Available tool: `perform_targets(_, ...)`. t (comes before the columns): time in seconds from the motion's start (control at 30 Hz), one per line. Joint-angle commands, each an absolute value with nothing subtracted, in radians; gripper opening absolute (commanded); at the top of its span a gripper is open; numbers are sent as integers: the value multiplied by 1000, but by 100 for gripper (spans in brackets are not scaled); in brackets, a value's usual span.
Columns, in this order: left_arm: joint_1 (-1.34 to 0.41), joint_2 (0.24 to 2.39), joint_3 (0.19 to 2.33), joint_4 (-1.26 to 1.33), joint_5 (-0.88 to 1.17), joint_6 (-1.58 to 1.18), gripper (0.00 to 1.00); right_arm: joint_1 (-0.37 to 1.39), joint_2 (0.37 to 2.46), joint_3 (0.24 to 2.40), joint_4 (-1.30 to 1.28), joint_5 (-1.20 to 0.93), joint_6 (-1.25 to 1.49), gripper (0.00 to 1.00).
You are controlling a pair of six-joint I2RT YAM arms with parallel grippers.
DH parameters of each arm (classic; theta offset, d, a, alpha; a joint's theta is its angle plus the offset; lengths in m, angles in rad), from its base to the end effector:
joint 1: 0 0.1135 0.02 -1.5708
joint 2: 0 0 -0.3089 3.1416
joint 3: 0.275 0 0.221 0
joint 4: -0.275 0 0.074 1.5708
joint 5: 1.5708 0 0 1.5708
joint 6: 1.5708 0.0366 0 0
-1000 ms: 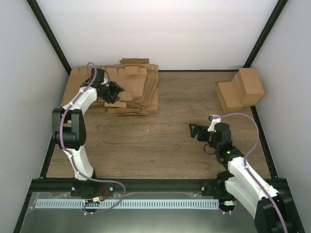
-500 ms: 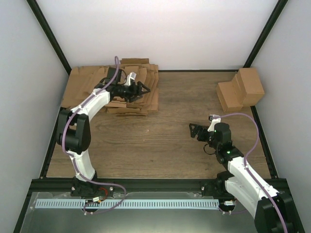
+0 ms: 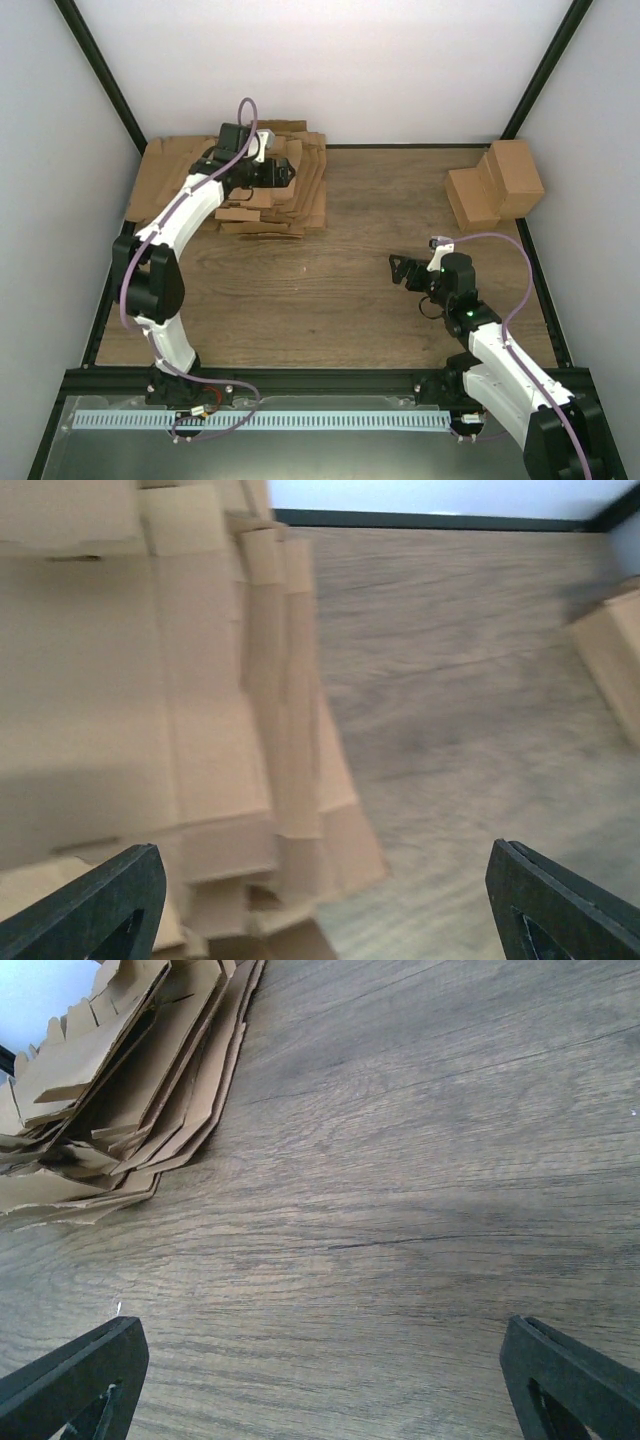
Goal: Fold the paper box
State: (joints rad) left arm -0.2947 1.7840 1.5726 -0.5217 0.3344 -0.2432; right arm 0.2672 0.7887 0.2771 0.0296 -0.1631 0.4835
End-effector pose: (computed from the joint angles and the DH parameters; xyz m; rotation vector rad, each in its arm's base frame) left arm 0.3664 -0.1238 0.3568 0.2358 2.3323 -0.6569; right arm 0.1091 0.0360 0.2298 0.1236 2.1026 0.6269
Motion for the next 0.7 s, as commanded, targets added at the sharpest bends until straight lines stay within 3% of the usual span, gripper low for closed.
perform_targets(0.0, -286, 1888, 1652, -603, 139, -124, 91, 279, 791, 279, 31, -161, 476, 100)
perform_targets(0.27, -237, 2011, 1759, -648, -65, -117, 96, 279, 793, 279, 33, -164, 474, 100)
perform_targets(0.57, -132, 2034, 1618, -484, 413, -203, 100, 279, 801, 281, 36, -169, 473, 100)
perform_targets(0.67, -131, 2029, 1579, -429, 485, -218, 100, 279, 800, 281, 35, -171, 472, 100)
